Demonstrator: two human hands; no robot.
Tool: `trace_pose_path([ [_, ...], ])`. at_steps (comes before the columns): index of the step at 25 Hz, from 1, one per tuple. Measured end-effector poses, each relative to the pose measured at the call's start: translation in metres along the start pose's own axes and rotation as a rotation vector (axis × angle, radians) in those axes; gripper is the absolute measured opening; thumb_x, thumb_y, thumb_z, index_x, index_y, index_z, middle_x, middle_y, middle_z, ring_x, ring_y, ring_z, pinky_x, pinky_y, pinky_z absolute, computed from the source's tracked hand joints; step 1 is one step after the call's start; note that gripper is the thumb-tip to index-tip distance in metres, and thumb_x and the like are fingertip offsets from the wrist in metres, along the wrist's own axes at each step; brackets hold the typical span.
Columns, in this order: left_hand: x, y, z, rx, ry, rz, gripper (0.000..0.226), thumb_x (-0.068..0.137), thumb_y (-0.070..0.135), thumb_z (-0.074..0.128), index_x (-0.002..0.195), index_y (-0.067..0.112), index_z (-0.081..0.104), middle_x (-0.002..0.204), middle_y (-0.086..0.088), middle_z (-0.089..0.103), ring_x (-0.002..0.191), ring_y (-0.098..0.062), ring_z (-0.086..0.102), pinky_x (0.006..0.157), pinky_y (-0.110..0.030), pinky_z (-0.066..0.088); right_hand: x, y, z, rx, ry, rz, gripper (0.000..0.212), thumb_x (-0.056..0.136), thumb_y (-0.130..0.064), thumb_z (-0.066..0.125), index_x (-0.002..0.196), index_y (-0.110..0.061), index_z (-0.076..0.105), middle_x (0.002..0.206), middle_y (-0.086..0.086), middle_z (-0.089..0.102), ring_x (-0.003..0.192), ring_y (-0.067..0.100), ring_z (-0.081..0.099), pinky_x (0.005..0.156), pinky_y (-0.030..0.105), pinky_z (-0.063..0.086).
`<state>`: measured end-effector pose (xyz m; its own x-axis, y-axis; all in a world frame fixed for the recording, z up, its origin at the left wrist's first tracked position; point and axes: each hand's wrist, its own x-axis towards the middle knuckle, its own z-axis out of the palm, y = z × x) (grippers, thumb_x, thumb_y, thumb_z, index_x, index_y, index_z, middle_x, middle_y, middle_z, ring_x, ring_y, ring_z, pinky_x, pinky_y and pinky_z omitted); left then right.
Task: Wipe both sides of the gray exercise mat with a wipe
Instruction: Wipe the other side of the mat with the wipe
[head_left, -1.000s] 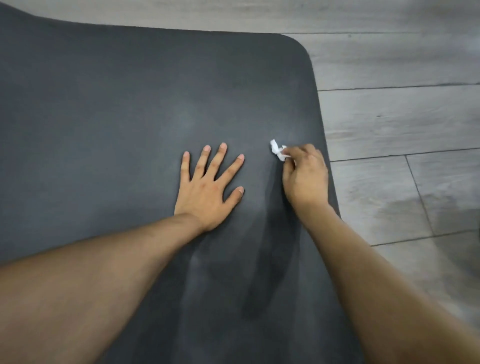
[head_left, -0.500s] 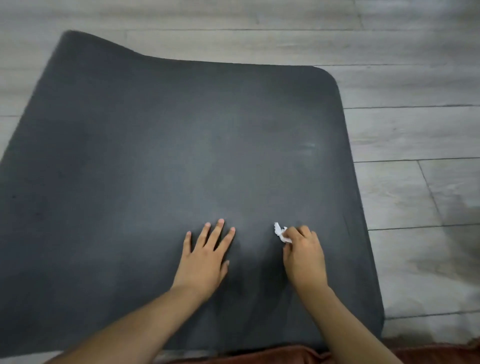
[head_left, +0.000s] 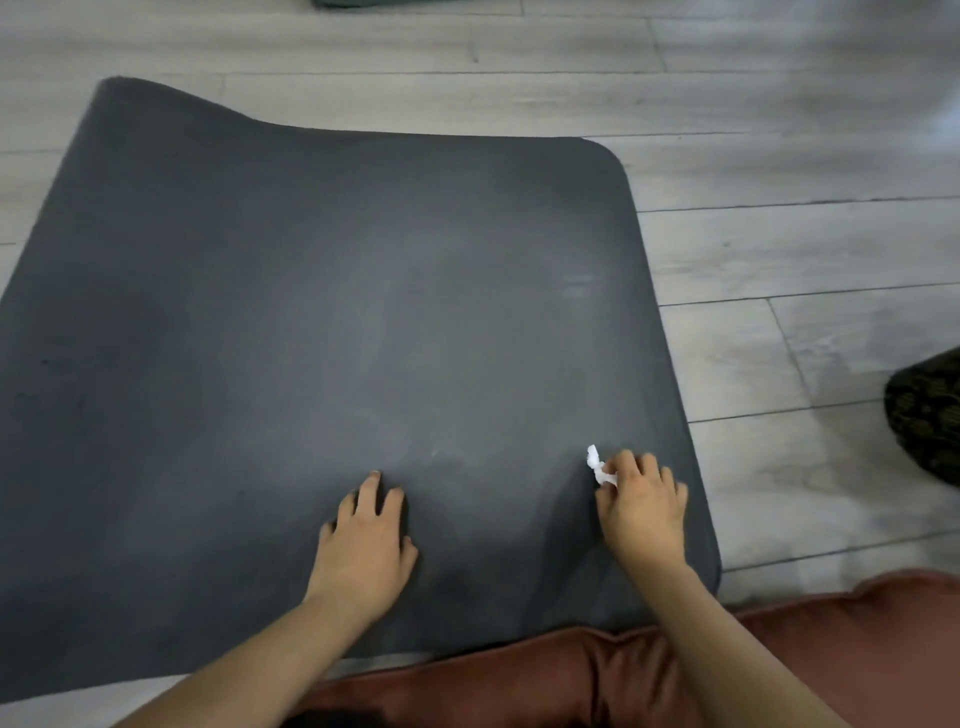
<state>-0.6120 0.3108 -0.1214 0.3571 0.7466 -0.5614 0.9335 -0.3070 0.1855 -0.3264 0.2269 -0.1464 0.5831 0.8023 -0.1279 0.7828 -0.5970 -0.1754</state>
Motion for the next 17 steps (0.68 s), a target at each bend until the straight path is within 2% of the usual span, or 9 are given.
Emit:
trace_pose_path([
  [2, 0.003, 0.022, 0.006, 0.04, -0.02, 0.113, 0.063, 0.1, 0.043, 0.046, 0.157, 0.035, 0.021, 0.169, 0.0, 0.003, 0.152, -0.028, 0.016, 0.116, -0.049, 0.034, 0.006, 0.024, -0.01, 0.098, 0.005, 0.109, 0.015, 0.083, -0.007, 0.06, 0.094, -0.011, 0.052, 0.096, 0.013, 0.046, 0.077, 0.038, 0.053, 0.072, 0.043, 0.044],
  [4, 0.006, 0.044, 0.016, 0.115, -0.095, 0.219, 0.069, 0.1, 0.047, 0.045, 0.159, 0.044, 0.011, 0.17, 0.003, -0.006, 0.156, -0.028, 0.004, 0.121, -0.053, 0.023, 0.016, 0.05, -0.015, 0.169, 0.057, 0.227, 0.016, 0.085, -0.003, 0.054, 0.101, -0.007, 0.051, 0.104, 0.017, 0.044, 0.079, 0.042, 0.053, 0.074, 0.045, 0.046],
  [6, 0.008, 0.058, 0.023, 0.158, -0.191, 0.214, 0.074, 0.1, 0.053, 0.044, 0.159, 0.048, -0.001, 0.168, 0.002, -0.021, 0.156, -0.03, -0.01, 0.124, -0.058, 0.01, 0.024, 0.075, -0.017, 0.212, 0.051, 0.369, 0.031, 0.087, -0.01, 0.056, 0.117, -0.003, 0.051, 0.117, 0.023, 0.045, 0.091, 0.046, 0.054, 0.083, 0.047, 0.046],
  [8, 0.008, 0.062, 0.025, 0.17, -0.242, 0.171, 0.078, 0.099, 0.056, 0.043, 0.157, 0.051, -0.01, 0.165, 0.003, -0.031, 0.155, -0.031, -0.018, 0.124, -0.059, 0.006, 0.029, 0.09, -0.016, 0.285, -0.101, 0.488, 0.053, 0.087, -0.024, 0.063, 0.131, -0.002, 0.044, 0.128, 0.023, 0.046, 0.108, 0.044, 0.054, 0.092, 0.044, 0.045],
  [10, 0.01, 0.061, 0.024, 0.186, -0.258, 0.153, 0.081, 0.098, 0.058, 0.043, 0.154, 0.054, -0.015, 0.163, 0.005, -0.036, 0.155, -0.029, -0.021, 0.125, -0.058, 0.004, 0.031, 0.098, -0.013, 0.366, -0.231, 0.526, 0.064, 0.083, -0.037, 0.071, 0.131, -0.004, 0.045, 0.127, 0.019, 0.051, 0.114, 0.037, 0.054, 0.097, 0.041, 0.045],
  [12, 0.01, 0.061, 0.021, 0.179, -0.3, 0.144, 0.084, 0.095, 0.064, 0.043, 0.152, 0.055, -0.018, 0.16, 0.006, -0.04, 0.154, -0.029, -0.023, 0.125, -0.058, 0.002, 0.034, 0.097, -0.021, 0.406, -0.244, 0.517, 0.06, 0.078, -0.041, 0.075, 0.123, -0.007, 0.054, 0.118, 0.014, 0.06, 0.109, 0.033, 0.058, 0.093, 0.038, 0.048],
  [15, 0.01, 0.068, 0.017, 0.154, -0.352, 0.123, 0.081, 0.092, 0.074, 0.037, 0.153, 0.056, -0.013, 0.158, 0.008, -0.039, 0.154, -0.028, -0.024, 0.124, -0.058, -0.001, 0.038, 0.074, -0.052, 0.46, -0.231, 0.393, 0.03, 0.076, -0.029, 0.071, 0.102, -0.016, 0.066, 0.091, 0.003, 0.07, 0.093, 0.03, 0.064, 0.081, 0.035, 0.053],
  [16, 0.012, 0.072, 0.013, 0.085, -0.344, 0.1, 0.074, 0.093, 0.075, 0.035, 0.154, 0.058, -0.002, 0.162, 0.01, -0.032, 0.155, -0.026, -0.02, 0.124, -0.056, -0.001, 0.034, 0.062, -0.062, 0.44, -0.242, 0.307, 0.021, 0.075, -0.026, 0.067, 0.095, -0.018, 0.065, 0.085, 0.002, 0.07, 0.088, 0.029, 0.064, 0.077, 0.035, 0.054],
  [17, 0.015, 0.076, 0.008, -0.055, -0.326, 0.062, 0.063, 0.092, 0.076, 0.034, 0.151, 0.061, 0.018, 0.168, 0.01, -0.015, 0.157, -0.024, -0.01, 0.125, -0.053, 0.002, 0.027, 0.047, -0.068, 0.397, -0.257, 0.215, 0.016, 0.076, -0.023, 0.064, 0.091, -0.018, 0.063, 0.083, 0.002, 0.068, 0.084, 0.028, 0.063, 0.073, 0.035, 0.054],
])
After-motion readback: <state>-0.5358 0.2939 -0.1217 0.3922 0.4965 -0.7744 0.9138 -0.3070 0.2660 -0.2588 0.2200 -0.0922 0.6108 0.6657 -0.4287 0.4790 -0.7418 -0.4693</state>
